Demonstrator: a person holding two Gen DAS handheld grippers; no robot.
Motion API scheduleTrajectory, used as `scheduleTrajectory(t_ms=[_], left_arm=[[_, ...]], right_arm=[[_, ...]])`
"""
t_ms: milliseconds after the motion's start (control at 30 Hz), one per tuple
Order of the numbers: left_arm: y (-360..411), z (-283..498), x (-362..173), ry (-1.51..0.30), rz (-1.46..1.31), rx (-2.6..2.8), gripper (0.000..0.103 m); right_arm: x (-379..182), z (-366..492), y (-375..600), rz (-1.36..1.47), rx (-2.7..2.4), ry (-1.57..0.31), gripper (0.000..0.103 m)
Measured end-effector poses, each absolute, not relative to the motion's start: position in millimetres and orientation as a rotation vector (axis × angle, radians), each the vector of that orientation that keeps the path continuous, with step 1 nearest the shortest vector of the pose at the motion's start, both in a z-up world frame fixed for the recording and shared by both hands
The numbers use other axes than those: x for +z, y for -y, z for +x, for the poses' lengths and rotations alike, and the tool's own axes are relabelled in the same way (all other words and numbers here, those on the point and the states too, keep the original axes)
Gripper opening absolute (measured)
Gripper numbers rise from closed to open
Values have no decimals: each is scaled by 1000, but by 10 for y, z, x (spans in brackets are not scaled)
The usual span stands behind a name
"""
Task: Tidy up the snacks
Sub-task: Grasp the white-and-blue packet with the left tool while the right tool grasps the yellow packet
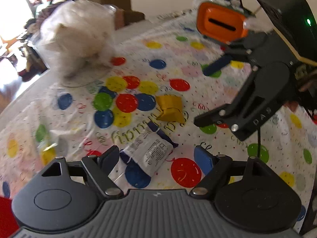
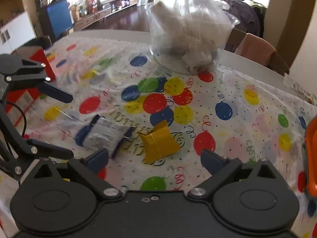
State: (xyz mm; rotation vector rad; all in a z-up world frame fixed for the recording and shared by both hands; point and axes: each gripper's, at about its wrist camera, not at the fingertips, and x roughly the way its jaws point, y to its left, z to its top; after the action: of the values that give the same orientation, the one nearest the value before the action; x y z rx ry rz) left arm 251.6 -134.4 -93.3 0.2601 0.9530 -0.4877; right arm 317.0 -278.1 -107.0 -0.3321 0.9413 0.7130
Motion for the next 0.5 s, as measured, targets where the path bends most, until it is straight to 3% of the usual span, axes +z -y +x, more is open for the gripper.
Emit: scheduleTrajectory(t_ms=[500], left_arm=[[1509,2967,-1368,-1038,450,-621,82]], right_arm=[[-1469,3526,2520,-459,842,-969,77]])
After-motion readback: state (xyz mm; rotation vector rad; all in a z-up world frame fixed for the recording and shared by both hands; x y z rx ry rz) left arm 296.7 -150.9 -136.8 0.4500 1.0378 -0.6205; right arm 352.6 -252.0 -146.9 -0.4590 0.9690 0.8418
